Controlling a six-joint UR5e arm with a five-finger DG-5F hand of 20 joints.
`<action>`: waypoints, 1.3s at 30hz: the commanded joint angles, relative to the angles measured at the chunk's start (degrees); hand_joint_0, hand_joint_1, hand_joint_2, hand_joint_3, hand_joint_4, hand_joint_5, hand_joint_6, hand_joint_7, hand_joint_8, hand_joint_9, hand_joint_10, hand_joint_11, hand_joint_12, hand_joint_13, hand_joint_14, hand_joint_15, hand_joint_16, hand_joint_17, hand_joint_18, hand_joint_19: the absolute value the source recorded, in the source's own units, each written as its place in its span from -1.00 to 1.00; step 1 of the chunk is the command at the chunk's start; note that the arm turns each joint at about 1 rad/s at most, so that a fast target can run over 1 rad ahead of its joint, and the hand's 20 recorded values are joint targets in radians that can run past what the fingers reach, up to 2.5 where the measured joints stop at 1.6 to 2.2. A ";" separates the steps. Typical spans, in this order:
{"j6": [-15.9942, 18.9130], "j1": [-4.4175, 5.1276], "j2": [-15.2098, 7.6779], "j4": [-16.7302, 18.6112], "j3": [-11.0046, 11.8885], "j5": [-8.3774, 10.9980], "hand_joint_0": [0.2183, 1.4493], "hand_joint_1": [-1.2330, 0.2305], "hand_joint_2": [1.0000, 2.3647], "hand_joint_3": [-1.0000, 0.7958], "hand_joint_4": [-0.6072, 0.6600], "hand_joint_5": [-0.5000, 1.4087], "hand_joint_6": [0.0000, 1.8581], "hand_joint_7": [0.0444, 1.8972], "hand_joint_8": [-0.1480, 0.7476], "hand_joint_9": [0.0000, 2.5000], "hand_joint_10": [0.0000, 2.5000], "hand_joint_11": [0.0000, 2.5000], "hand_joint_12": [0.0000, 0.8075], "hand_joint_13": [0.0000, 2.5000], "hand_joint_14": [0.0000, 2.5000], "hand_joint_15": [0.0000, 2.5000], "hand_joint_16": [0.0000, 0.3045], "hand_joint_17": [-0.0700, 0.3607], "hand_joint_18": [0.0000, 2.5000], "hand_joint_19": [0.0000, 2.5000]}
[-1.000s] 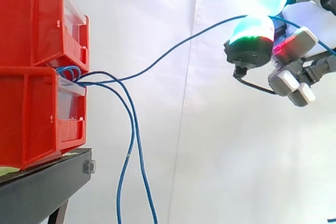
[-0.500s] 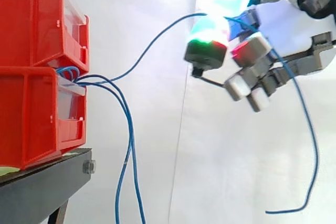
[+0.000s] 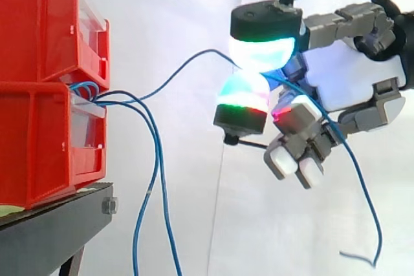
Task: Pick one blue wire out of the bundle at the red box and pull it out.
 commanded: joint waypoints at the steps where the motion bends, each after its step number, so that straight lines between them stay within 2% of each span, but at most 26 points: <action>1: 0.34 -0.09 -0.01 0.83 -1.57 -0.01 -0.31 -0.45 -0.99 0.17 -0.07 -0.59 0.03 0.13 0.22 -0.09 -0.99 -0.39 0.18 -0.27 -0.99 -0.60 -0.60 -0.04 -0.25 -0.65; 6: 0.26 0.09 -0.01 3.91 -3.07 -0.01 -0.31 -0.45 -0.99 0.17 -0.07 -0.59 0.04 0.11 0.22 -0.09 -0.99 -0.38 0.18 -0.27 -0.99 -0.60 -0.60 -0.04 -0.25 -0.65; 11: 0.61 0.09 0.07 3.73 -3.07 -0.45 -0.31 -0.44 -0.99 0.17 -0.07 -0.59 0.04 0.10 0.22 -0.10 -0.99 -0.38 0.18 -0.27 -0.99 -0.60 -0.60 -0.04 -0.25 -0.66; 13: 0.96 -0.35 0.07 3.29 -3.07 -0.71 -0.31 -0.44 -0.99 0.17 -0.07 -0.59 0.04 0.09 0.22 -0.10 -0.99 -0.39 0.18 -0.27 -0.99 -0.60 -0.60 -0.04 -0.25 -0.66; 19: 0.87 -0.35 -0.01 3.03 -3.16 -0.45 -0.31 -0.44 -1.00 0.18 -0.08 -0.59 0.04 0.11 0.22 -0.09 -0.99 -0.39 0.18 -0.27 -0.99 -0.60 -0.60 -0.03 -0.25 -0.66; 21: 0.78 -0.18 -0.01 3.21 -5.18 -0.71 -0.31 -0.45 -1.00 0.18 -0.08 -0.59 0.04 0.10 0.23 -0.10 -0.99 -0.38 0.18 -0.27 -0.99 -0.60 -0.60 -0.03 -0.25 -0.66; 24: 1.05 -0.09 -0.01 3.56 -6.41 -0.80 -0.31 -0.45 -1.00 0.18 -0.08 -0.59 0.04 0.10 0.22 -0.09 -0.99 -0.38 0.18 -0.27 -0.99 -0.60 -0.60 -0.03 -0.25 -0.66; 25: 1.49 0.17 0.16 4.88 -6.67 -0.71 -0.31 -0.45 -1.00 0.18 -0.08 -0.59 0.04 0.10 0.23 -0.10 -0.99 -0.38 0.18 -0.27 -0.99 -0.60 -0.60 -0.03 -0.25 -0.66; 28: 2.81 0.26 0.25 6.28 -6.41 -0.71 -0.31 -0.45 -1.00 0.18 -0.08 -0.59 0.04 0.10 0.22 -0.10 -0.99 -0.38 0.18 -0.27 -0.99 -0.60 -0.59 -0.03 -0.25 -0.66; 39: 3.16 -0.09 0.25 5.40 -6.41 -0.80 -0.31 -0.45 -1.00 0.18 -0.09 -0.59 0.04 0.09 0.24 -0.09 -0.99 -0.38 0.18 -0.27 -0.99 -0.60 -0.60 -0.03 -0.25 -0.66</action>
